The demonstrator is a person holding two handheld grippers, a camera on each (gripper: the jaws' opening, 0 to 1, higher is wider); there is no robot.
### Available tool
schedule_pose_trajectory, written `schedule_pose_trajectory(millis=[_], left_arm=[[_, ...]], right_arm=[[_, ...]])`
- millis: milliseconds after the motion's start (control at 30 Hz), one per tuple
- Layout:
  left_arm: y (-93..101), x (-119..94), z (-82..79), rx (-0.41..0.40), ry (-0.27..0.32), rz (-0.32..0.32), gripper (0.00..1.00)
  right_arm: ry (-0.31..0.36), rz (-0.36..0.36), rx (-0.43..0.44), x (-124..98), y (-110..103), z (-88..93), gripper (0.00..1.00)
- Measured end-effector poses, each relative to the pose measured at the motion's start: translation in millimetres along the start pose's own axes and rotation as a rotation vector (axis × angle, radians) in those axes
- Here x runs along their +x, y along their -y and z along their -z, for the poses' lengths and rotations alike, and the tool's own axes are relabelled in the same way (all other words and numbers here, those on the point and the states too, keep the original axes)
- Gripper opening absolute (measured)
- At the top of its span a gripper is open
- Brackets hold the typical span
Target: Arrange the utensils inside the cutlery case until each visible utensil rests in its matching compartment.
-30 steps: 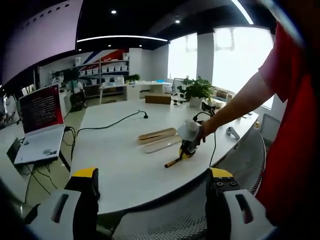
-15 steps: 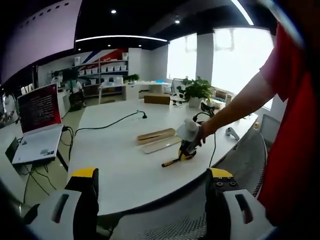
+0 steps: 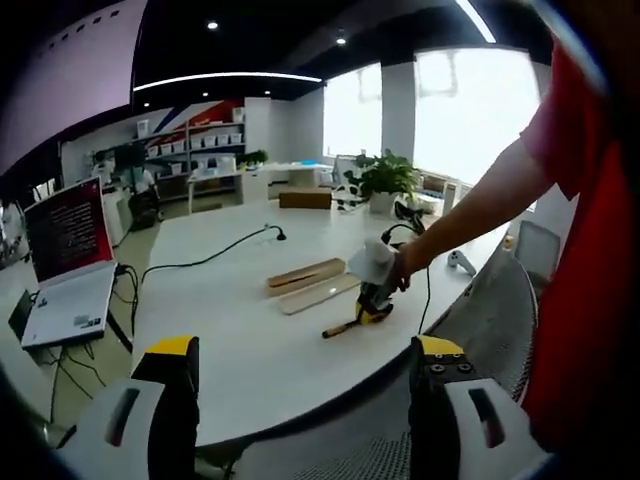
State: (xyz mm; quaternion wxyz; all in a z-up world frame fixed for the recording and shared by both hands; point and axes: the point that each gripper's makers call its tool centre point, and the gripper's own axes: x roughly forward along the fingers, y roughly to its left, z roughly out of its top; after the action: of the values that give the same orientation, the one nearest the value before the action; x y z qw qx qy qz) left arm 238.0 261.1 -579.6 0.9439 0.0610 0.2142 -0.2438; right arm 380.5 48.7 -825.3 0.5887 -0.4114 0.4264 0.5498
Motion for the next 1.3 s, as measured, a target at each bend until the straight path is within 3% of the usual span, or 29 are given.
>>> schedule_pose_trajectory(millis=[467,1300], left_arm=[[-2.0,11.4,-4.4,0.018,0.006,0.029,0.89],[-7.7,18.8,-7.0,0.016,0.003,0.04,0.88]], right_arm=[[0.017,0.028,-0.015,-33.0,22.2,-7.6,0.0],[0.007,0.025,-0.021,-32.7,26.2,-8.0,0.01]])
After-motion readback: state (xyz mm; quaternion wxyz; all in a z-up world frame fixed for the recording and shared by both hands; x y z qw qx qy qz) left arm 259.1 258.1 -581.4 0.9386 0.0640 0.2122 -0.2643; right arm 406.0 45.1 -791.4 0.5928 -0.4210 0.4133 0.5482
